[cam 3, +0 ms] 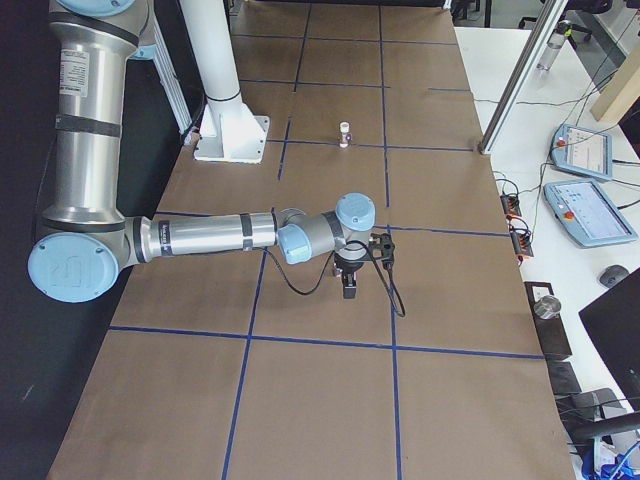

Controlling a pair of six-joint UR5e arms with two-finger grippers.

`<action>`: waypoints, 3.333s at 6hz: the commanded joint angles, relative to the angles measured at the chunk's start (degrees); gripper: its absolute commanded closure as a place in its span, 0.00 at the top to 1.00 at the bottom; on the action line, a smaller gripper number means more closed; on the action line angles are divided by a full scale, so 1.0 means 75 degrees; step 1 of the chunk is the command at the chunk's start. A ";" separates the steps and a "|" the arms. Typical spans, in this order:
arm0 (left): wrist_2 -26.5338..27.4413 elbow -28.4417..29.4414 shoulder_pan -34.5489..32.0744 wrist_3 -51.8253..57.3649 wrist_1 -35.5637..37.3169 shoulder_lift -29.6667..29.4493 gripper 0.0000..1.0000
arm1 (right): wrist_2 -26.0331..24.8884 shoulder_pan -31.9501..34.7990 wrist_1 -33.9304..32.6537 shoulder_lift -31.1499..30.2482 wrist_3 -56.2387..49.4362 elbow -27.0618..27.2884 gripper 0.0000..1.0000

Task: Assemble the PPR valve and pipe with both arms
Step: 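Lower the right gripper onto the chrome threaded fitting and grasp it, then lift the fitting with the right gripper and carry it above the valve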

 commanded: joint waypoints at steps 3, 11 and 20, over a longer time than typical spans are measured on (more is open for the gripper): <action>-0.0001 0.0041 -0.0006 0.0003 -0.0151 0.0029 1.00 | -0.1340 -0.1866 0.1816 -0.0075 0.1644 -0.0202 0.99; -0.0001 0.0017 -0.0006 -0.0161 -0.0151 0.0018 1.00 | -0.1216 -0.1917 0.1746 0.0076 0.1632 0.0041 0.00; 0.0081 -0.0088 0.0018 -0.1146 -0.0151 -0.0017 1.00 | -0.2182 -0.3881 -0.2789 0.6073 0.4762 0.0560 0.00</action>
